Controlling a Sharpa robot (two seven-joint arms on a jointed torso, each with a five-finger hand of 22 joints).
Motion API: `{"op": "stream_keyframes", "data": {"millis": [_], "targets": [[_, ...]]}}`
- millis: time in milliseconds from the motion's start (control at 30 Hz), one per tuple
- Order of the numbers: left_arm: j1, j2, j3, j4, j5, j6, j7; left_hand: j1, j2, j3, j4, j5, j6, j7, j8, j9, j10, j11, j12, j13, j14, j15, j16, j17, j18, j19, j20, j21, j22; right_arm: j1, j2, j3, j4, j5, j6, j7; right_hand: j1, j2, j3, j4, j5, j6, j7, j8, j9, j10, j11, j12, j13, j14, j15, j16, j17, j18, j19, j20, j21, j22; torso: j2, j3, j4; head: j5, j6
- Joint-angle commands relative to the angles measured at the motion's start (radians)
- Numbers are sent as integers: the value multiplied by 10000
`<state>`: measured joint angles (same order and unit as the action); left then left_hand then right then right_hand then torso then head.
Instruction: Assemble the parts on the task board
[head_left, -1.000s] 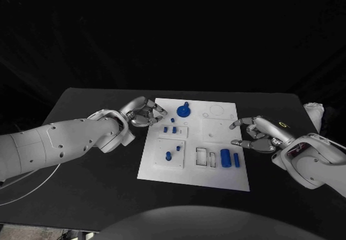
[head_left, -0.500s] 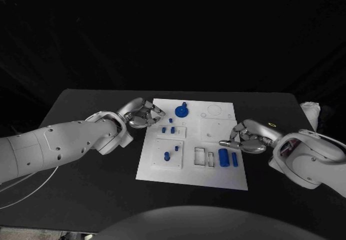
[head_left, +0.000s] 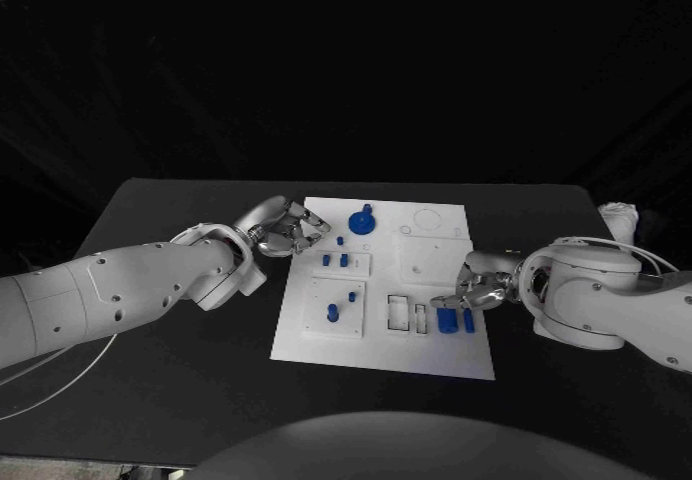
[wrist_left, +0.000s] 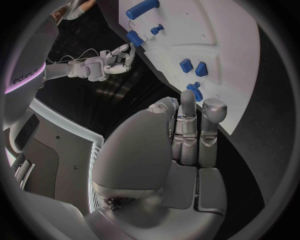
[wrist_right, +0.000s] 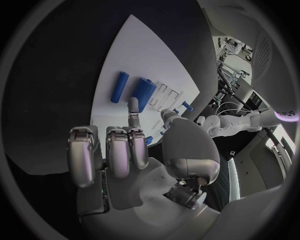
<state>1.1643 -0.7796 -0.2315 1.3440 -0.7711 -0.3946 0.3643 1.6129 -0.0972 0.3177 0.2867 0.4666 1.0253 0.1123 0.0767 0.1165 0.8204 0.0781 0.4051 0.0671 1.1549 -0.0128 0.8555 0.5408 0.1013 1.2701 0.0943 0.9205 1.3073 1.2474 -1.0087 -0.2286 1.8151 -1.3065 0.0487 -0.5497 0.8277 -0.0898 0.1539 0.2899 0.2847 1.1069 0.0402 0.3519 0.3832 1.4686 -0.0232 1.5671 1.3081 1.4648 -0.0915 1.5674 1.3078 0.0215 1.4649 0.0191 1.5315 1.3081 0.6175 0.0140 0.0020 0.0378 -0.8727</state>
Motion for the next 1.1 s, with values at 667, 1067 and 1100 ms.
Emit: {"op": "stream_keyframes", "data": {"millis": [667,1067,1100], "targets": [[-6,179,7,-92,74,143,-24,90,-22,52,-2,70,-39,4,15,14,87,35,76,17,-28,24,-30,-18,197,-40,23,-53,1031,65,689,7,-620,639,673,-1042,598,102,204,-143,840,303,-115,-211,415,1022,-102,37,2627,1060,-59,34,2630,51,492,-32,-528,2267,-7,12,-16,-13,1],[-11,185,7,-84,69,188,-103,86,-25,49,1,71,-33,11,19,16,91,42,81,17,-33,28,-32,-19,197,-44,24,-58,1030,40,1073,4,-955,692,1150,-1124,759,123,252,-241,879,155,-77,-371,482,1022,-79,37,2627,1060,-25,34,2630,86,418,-11,-663,2216,1,10,-7,-8,1],[-12,186,7,-83,69,190,-106,86,-25,49,1,71,-33,11,19,16,91,42,81,17,-33,28,-32,-19,197,-44,24,-58,1030,35,1106,4,-983,708,1160,-1126,763,121,251,-245,876,142,-73,-384,485,1022,-77,37,2627,1060,-22,34,2630,89,410,-8,-678,2211,0,10,-5,-9,1]]}}
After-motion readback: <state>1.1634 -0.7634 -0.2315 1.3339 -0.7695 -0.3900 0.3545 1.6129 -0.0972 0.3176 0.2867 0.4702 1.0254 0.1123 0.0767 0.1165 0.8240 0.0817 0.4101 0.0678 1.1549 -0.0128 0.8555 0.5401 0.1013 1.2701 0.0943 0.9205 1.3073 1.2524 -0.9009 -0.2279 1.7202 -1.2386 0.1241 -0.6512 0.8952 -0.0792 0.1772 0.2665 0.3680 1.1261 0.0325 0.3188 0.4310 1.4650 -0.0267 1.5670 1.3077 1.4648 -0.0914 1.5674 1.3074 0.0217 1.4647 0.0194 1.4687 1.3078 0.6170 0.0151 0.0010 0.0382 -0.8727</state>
